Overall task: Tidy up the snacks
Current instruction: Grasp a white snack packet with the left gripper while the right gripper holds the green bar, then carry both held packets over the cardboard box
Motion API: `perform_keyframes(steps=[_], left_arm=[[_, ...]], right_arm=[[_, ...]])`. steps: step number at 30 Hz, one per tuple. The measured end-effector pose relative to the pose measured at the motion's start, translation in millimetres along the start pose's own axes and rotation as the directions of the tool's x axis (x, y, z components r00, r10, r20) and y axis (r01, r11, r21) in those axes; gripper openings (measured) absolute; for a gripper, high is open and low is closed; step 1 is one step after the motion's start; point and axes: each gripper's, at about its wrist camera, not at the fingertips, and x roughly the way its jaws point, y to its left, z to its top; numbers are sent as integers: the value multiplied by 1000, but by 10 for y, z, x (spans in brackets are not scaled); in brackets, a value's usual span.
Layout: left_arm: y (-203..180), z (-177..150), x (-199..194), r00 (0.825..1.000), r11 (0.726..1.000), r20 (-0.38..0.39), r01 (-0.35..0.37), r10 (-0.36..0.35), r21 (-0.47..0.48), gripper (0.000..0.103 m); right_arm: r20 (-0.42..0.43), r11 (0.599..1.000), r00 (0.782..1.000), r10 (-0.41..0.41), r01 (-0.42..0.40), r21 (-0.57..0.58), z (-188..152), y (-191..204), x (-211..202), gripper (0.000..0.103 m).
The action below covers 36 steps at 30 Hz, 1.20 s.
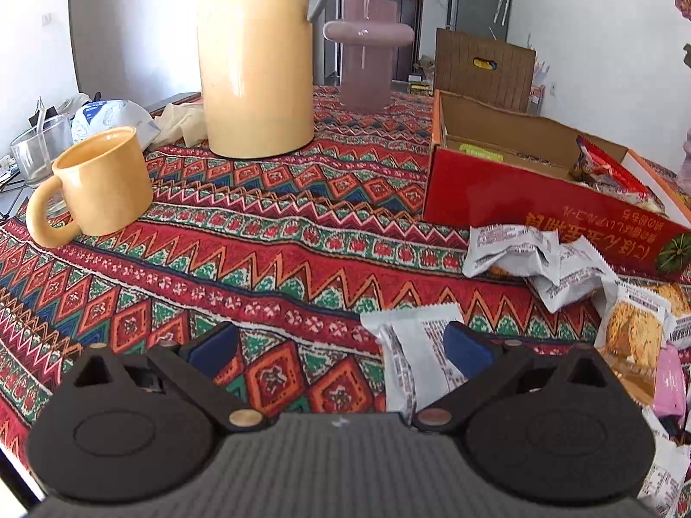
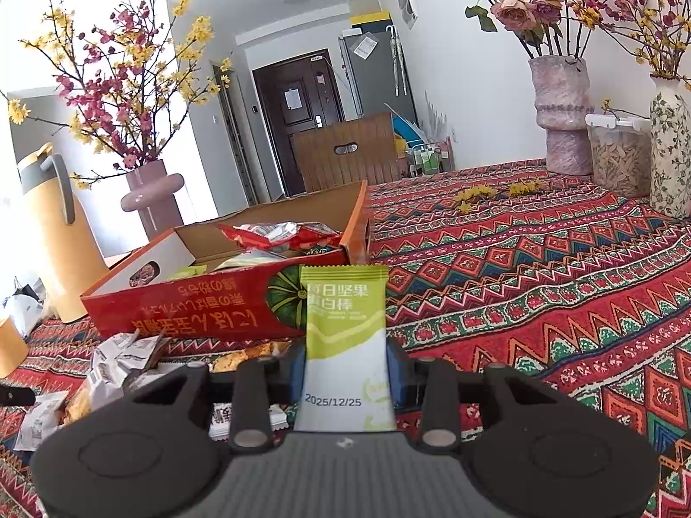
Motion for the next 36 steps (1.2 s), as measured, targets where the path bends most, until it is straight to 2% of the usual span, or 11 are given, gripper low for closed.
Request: perform_keyframes(steps=[7,12,13,15,16,17,19,25,36], left_arm=[[-213,-45,50,999,999,-32,26,-25,34,103],[-276,-61,107,999,999,-52,16,-13,44,103],[-288,-62,113,998,999,-54,14,-11,45,99],[-302,-62,122,998,999,-57,24,-22,48,85],[-312,-56,106,998,998,-52,31,-29,55,75],[-322,-48,91,998,997,-49,39,-36,59,60],[-331,-34,72,998,997,-45,47,-44,63,47],[-300,-13,52,998,998,-38,50,-48,47,46],[-281,185,-131,997,998,46,55,-57,40,46]], right_arm=[[7,1000,1000,12,-12,4,-8,-7,-19,36],[12,1000,1000,21,-21,6,-13,-12,-29,36],[13,1000,1000,22,-22,7,-13,-13,-31,36],[14,1000,1000,23,-23,7,-14,-11,-35,36],[14,1000,1000,23,-23,8,-15,-13,-36,36],[14,1000,1000,23,-23,8,-15,-14,-36,36],[15,1000,1000,22,-22,7,-15,-15,-37,36],[20,1000,1000,16,-16,0,-4,0,-52,36],[74,999,997,16,-13,-40,118,124,-242,36]])
